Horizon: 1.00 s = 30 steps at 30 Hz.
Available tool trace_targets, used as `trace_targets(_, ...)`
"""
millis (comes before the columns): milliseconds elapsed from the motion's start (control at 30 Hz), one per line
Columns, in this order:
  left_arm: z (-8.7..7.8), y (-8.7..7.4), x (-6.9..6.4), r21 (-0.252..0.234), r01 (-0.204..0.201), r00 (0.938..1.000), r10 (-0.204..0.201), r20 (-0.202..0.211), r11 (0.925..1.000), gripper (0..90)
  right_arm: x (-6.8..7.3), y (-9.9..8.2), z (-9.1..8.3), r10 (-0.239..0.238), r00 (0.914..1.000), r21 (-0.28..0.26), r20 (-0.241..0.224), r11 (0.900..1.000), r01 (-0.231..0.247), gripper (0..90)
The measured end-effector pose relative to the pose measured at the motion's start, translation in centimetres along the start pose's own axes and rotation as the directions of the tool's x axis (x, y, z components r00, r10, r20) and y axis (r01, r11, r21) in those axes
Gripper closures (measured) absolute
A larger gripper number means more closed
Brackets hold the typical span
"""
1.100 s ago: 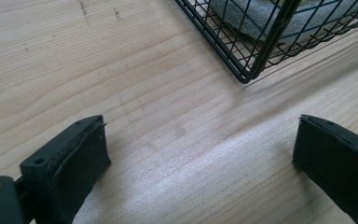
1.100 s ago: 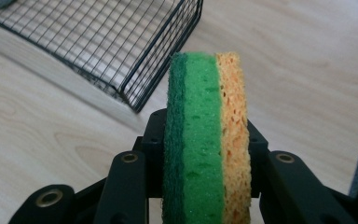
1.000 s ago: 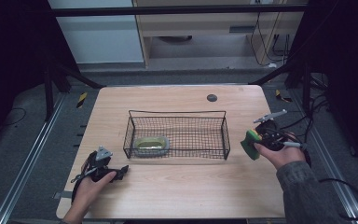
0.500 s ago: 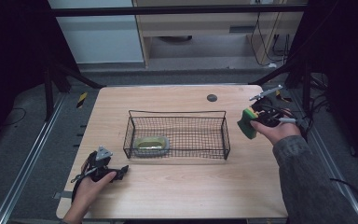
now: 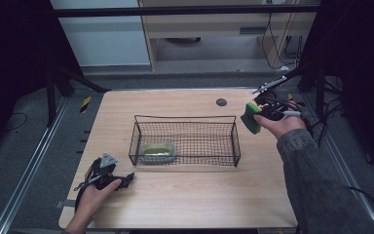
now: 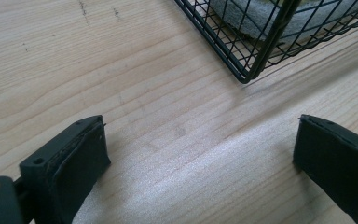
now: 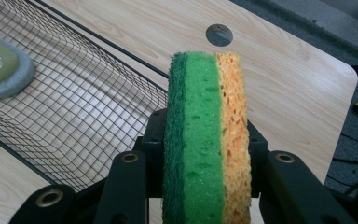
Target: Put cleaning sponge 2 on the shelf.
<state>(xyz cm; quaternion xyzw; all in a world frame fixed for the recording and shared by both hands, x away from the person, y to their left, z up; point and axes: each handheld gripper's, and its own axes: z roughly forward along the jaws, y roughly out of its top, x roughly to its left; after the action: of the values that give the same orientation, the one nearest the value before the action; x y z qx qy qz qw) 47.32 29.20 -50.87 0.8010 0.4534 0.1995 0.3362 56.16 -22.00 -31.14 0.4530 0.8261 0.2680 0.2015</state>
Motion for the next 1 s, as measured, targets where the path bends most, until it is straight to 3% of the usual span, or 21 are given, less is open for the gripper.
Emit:
trace_targets(533, 0.0, 0.0, 0.0, 0.000, -0.004, 1.0000, 0.004, 0.000, 1.0000, 1.7, 0.4, 1.1, -0.6, 0.004, 0.9999, -0.031, -0.014, 0.9995, -0.005, 64.1)
trace_targets(1000, 0.0, 0.0, 0.0, 0.000, -0.004, 1.0000, 0.004, 0.001, 1.0000, 1.6, 1.6, 2.7, 0.3, -0.040, 0.9989, -0.046, -0.022, 0.9982, 0.039, 64.1)
